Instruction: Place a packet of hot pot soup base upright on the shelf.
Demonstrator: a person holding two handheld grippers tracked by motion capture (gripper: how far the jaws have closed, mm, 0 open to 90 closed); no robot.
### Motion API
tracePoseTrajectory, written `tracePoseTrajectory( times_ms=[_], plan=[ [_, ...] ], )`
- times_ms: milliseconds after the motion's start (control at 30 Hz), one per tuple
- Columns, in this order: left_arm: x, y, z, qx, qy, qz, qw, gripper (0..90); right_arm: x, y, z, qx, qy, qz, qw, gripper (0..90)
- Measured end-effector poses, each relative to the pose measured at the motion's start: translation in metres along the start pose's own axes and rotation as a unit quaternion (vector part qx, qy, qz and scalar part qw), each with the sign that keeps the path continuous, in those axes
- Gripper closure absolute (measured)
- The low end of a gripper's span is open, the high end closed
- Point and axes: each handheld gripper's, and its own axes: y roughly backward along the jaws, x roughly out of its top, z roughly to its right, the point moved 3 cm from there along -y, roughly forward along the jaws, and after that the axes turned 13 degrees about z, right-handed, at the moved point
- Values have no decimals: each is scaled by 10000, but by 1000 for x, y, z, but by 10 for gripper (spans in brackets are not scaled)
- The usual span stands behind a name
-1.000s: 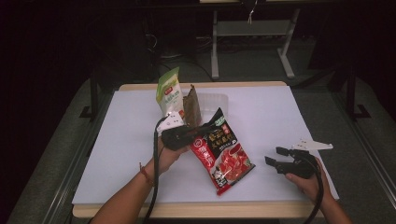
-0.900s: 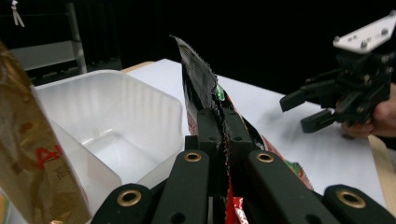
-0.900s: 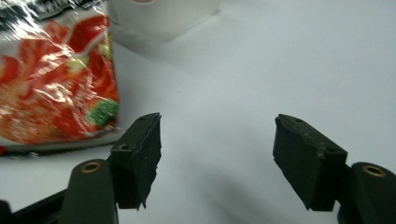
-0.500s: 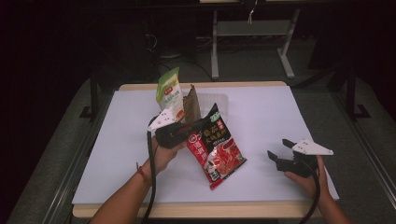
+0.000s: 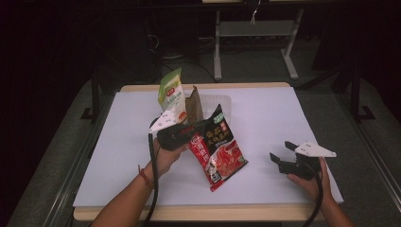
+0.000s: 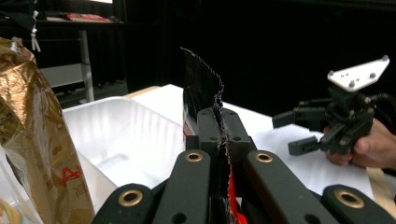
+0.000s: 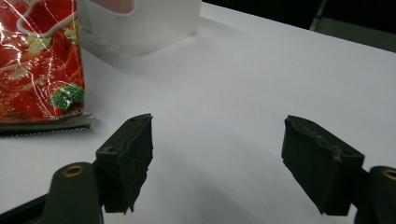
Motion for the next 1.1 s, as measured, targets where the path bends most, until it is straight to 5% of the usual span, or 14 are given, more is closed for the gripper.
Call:
tracePoseTrajectory(
  times_ms=[300,633,1100],
  plan=[
    [10,1,4,-14,127,259,9996,900,-2,-2,1,40,-89,-58,9999,244],
    [30,-3,14,47,-167,365,9992,900,-2,0,0,54,-145,4,9999,244],
    [48,-2,13,225,-279,512,9980,900,-3,0,-2,4,4,-15,10000,226]
  ],
)
